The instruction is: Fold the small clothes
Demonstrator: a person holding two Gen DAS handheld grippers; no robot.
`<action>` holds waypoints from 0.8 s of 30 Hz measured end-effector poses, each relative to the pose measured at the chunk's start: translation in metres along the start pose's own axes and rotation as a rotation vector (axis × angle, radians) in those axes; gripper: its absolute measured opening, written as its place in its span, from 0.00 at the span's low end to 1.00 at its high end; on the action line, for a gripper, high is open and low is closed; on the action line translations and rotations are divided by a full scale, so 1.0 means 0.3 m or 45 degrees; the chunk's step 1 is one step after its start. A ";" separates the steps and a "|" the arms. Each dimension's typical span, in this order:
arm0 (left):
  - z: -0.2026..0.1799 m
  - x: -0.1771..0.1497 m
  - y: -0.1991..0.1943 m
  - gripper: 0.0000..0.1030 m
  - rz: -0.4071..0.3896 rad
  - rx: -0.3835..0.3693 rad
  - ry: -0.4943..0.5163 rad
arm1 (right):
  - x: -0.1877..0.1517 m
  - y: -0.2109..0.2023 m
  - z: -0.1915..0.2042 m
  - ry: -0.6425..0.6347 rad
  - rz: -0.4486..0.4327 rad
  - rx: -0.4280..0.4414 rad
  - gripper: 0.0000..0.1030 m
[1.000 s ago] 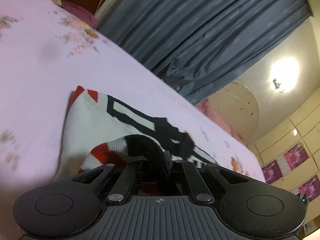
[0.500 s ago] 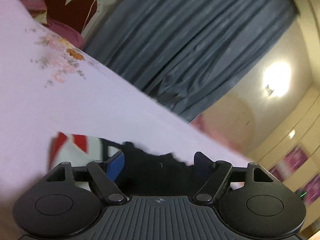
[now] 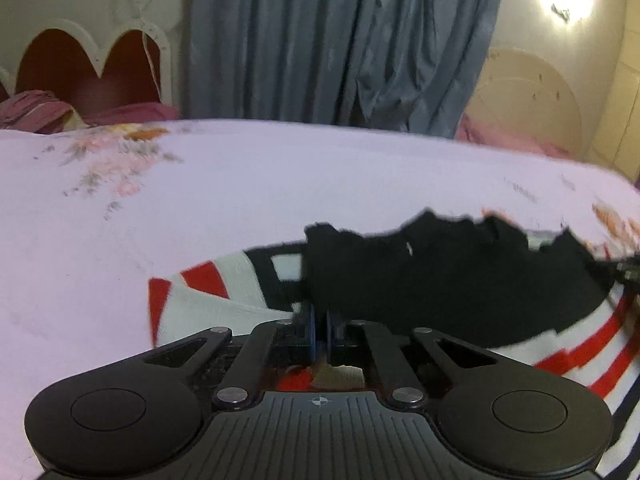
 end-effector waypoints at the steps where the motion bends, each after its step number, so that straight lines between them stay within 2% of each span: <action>1: 0.010 0.007 -0.023 0.04 -0.059 0.006 -0.013 | 0.007 -0.007 0.015 -0.028 -0.018 -0.031 0.07; 3: 0.032 0.018 -0.084 0.04 -0.182 0.047 -0.031 | 0.032 -0.054 0.004 0.020 -0.118 -0.051 0.07; 4: 0.043 0.020 -0.096 0.04 -0.208 0.077 -0.038 | 0.041 -0.059 -0.016 0.049 -0.153 -0.067 0.07; 6: 0.059 0.012 -0.067 0.04 -0.157 0.142 -0.061 | 0.046 -0.048 -0.050 0.102 -0.163 -0.114 0.06; 8: 0.076 -0.024 0.006 0.04 -0.029 0.163 -0.118 | 0.025 0.015 -0.086 0.167 -0.060 -0.132 0.06; 9: 0.072 -0.044 0.015 0.04 -0.057 0.180 -0.113 | 0.005 0.054 -0.094 0.193 0.007 -0.131 0.07; 12: 0.067 -0.033 0.011 0.04 -0.048 0.200 -0.103 | -0.007 0.061 -0.078 0.172 -0.019 -0.166 0.08; 14: 0.077 -0.030 0.004 0.06 -0.044 0.184 -0.108 | -0.004 0.056 -0.076 0.165 -0.011 -0.174 0.12; 15: 0.087 -0.028 0.004 0.10 -0.037 0.172 -0.105 | 0.003 0.045 -0.075 0.161 -0.018 -0.199 0.26; 16: 0.082 -0.018 0.001 0.24 -0.031 0.159 -0.107 | 0.008 0.025 -0.062 0.163 -0.049 -0.218 0.40; 17: 0.082 -0.009 -0.013 0.36 -0.041 0.159 -0.113 | 0.015 -0.016 -0.042 0.160 -0.102 -0.223 0.63; 18: 0.067 -0.003 -0.033 0.55 -0.084 0.182 -0.105 | 0.021 -0.048 -0.026 0.149 -0.156 -0.214 0.65; 19: 0.037 0.009 -0.047 0.59 -0.143 0.207 -0.077 | 0.024 -0.051 -0.018 0.138 -0.168 -0.199 0.61; 20: 0.006 0.019 -0.069 0.59 -0.183 0.201 -0.045 | 0.038 -0.057 0.005 0.133 -0.165 -0.160 0.50; 21: -0.030 0.032 -0.072 0.59 -0.192 0.154 -0.028 | 0.053 -0.051 0.035 0.132 -0.155 -0.104 0.43; 24: -0.180 0.055 -0.023 0.59 -0.132 -0.017 0.077 | 0.089 -0.009 0.149 0.087 -0.135 0.009 0.43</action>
Point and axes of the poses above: each gripper's, at about its wrist camera, not at the fingertips, and y roughly the way its jaws point, z to its left, x to its top, the point moved 1 cm from there along y, roughly the way its jaws point
